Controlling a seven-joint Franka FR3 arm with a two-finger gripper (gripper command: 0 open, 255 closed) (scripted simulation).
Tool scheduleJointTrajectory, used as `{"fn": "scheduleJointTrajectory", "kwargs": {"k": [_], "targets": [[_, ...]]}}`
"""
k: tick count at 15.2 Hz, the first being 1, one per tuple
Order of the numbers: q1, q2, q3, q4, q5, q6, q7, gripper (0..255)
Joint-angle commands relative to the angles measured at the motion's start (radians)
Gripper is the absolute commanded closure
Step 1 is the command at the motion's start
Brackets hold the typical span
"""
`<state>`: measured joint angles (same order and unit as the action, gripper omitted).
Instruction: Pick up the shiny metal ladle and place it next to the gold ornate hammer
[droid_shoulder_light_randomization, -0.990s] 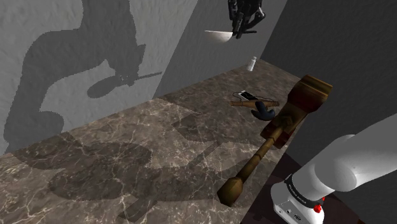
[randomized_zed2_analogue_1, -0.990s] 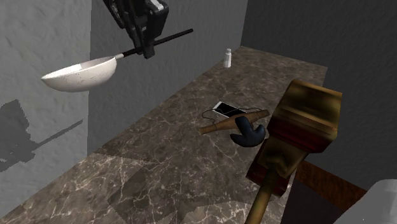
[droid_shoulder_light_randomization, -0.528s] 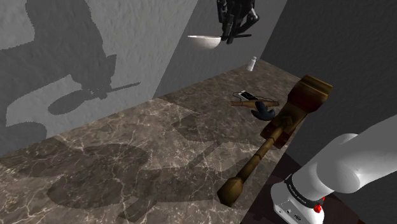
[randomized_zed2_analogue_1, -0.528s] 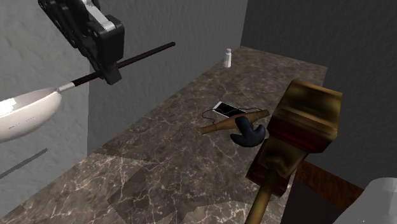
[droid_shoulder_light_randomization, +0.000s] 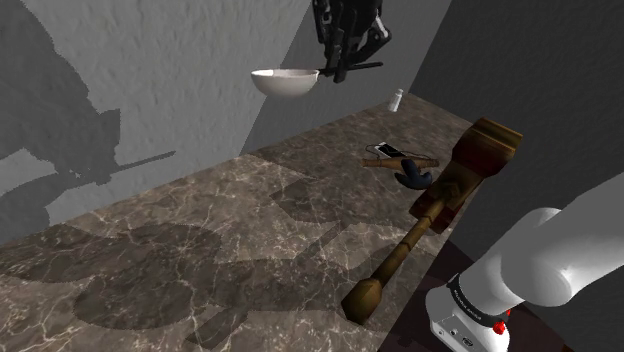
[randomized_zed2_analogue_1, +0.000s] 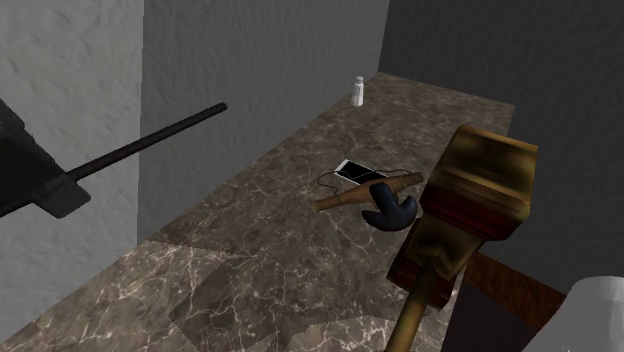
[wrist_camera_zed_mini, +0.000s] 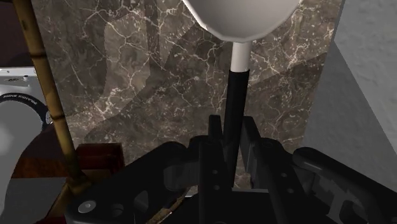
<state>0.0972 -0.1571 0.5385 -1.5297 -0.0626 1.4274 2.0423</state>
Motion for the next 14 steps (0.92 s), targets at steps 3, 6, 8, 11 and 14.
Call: {"fn": "scheduleJointTrajectory", "kwargs": {"k": [3,6,8,11,14], "targets": [[0.044,0.068,0.082,0.074,-0.032,-0.03,0.124,255],[0.088,0.139,0.146,0.146,-0.075,-0.058,0.222,255],[0.127,0.198,0.188,0.205,-0.115,-0.082,0.292,255],[0.21,0.305,0.242,0.312,-0.193,-0.129,0.398,255],[0.265,0.358,0.256,0.354,-0.232,-0.141,0.45,255]]}}
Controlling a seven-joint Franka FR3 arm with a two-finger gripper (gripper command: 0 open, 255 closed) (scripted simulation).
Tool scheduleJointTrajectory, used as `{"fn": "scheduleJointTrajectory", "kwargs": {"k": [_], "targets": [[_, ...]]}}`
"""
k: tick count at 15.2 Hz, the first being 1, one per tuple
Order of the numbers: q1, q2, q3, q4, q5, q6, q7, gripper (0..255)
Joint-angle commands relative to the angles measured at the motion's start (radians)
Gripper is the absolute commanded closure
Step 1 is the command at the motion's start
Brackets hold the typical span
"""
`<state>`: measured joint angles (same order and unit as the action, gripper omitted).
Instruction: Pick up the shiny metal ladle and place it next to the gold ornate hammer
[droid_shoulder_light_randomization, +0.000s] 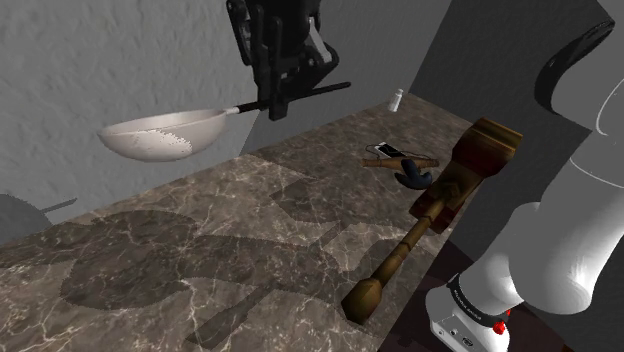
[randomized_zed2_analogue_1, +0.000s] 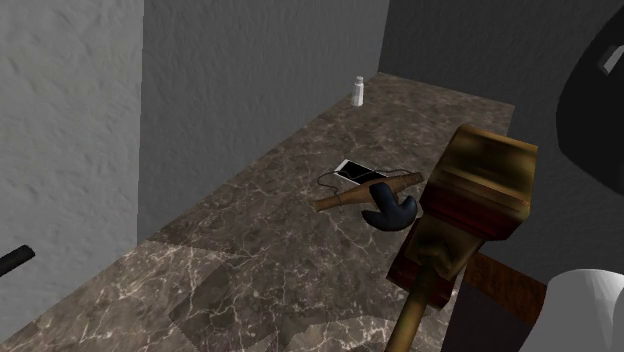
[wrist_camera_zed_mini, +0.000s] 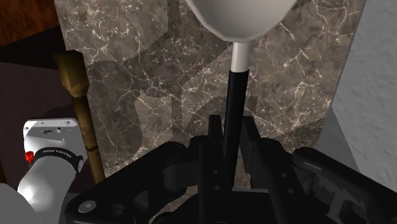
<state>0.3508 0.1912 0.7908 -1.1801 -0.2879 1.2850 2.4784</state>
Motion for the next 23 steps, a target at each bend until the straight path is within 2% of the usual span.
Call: {"fn": "scheduleJointTrajectory", "kwargs": {"k": [1,10,23], "targets": [[0.001,-0.004,0.002,-0.025,0.004,0.022,0.012,255],[-0.06,-0.093,-0.011,-0.246,0.075,0.182,-0.005,255],[-0.088,-0.154,-0.025,-0.481,0.117,0.376,-0.01,255]]}}
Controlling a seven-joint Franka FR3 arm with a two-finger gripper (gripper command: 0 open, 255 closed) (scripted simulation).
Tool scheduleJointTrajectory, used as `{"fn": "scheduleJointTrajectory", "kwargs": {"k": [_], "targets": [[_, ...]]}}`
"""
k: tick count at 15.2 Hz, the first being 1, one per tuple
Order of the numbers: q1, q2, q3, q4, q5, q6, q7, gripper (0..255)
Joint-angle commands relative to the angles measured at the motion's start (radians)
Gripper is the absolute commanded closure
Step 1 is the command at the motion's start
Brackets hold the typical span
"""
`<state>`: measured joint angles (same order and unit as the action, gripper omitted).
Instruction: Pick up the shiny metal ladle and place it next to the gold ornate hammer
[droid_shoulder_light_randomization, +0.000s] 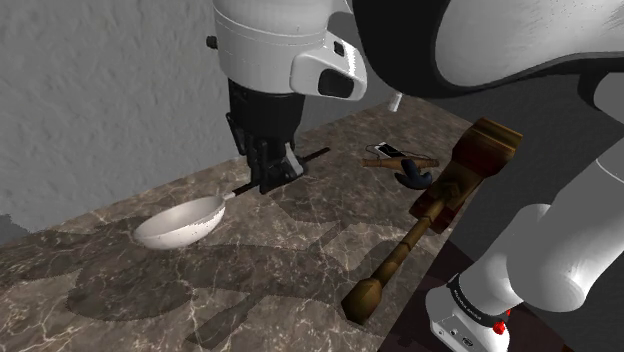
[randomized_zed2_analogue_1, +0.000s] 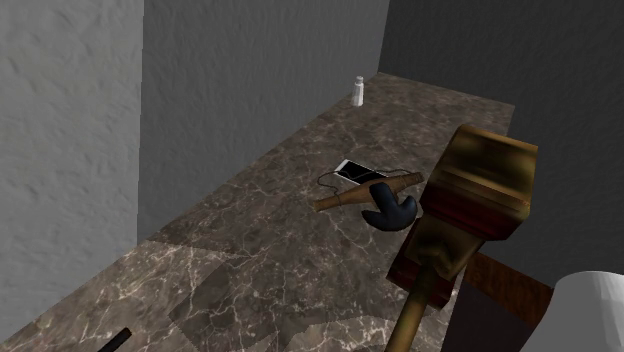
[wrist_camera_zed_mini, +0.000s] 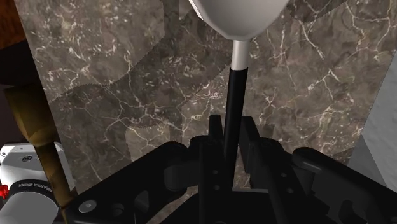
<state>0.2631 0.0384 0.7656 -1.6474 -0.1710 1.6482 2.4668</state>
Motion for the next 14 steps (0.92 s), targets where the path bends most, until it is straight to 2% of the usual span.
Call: {"fn": "scheduleJointTrajectory", "kwargs": {"k": [1,14], "targets": [[-0.001,-0.003,-0.001,-0.029,0.002,0.027,0.002,255],[-0.005,-0.001,-0.004,-0.201,-0.006,0.199,0.026,255]]}}
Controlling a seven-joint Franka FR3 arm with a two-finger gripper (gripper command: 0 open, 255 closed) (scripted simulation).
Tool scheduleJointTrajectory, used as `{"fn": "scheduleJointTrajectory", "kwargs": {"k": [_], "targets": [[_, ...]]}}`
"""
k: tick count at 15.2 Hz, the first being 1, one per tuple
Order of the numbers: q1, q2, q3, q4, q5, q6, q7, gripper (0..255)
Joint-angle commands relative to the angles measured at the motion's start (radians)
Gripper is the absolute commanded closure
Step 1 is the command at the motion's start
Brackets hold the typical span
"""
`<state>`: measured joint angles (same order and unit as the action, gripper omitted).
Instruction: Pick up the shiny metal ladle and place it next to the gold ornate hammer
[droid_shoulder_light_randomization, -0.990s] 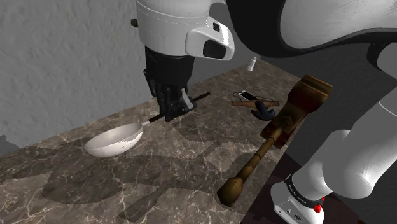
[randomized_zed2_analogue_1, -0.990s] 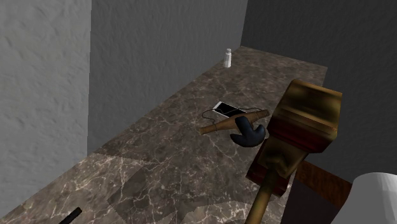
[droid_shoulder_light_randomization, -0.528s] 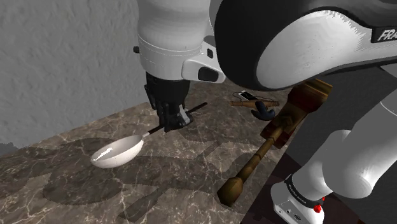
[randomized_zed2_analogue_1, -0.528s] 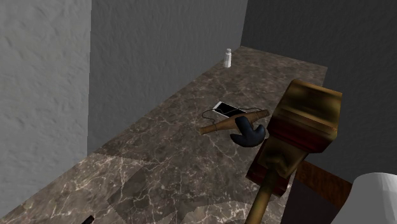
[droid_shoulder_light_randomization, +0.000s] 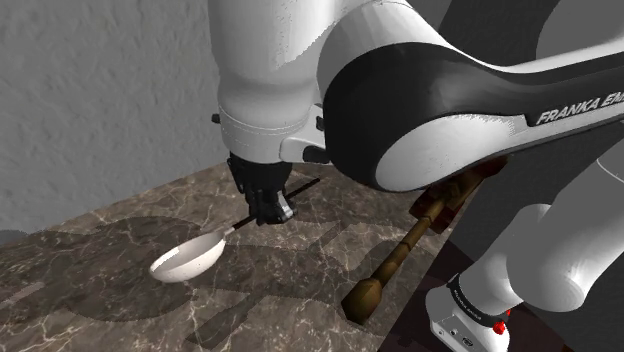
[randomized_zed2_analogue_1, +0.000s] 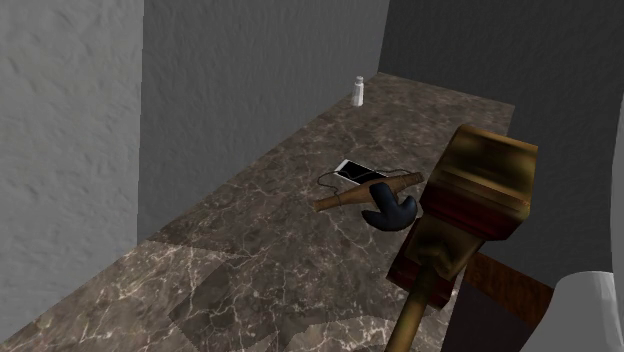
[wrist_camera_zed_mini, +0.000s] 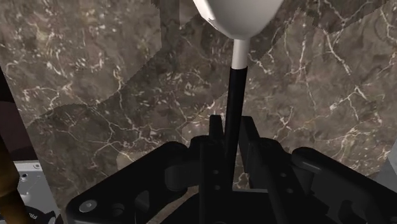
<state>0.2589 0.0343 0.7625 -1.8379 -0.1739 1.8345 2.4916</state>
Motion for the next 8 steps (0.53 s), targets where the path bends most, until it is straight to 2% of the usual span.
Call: {"fn": "scheduleJointTrajectory", "kwargs": {"k": [1,8], "targets": [[-0.001,0.006,-0.001,-0.022,-0.005,0.026,0.004,255],[0.002,0.03,-0.001,-0.094,-0.029,0.112,0.03,255]]}}
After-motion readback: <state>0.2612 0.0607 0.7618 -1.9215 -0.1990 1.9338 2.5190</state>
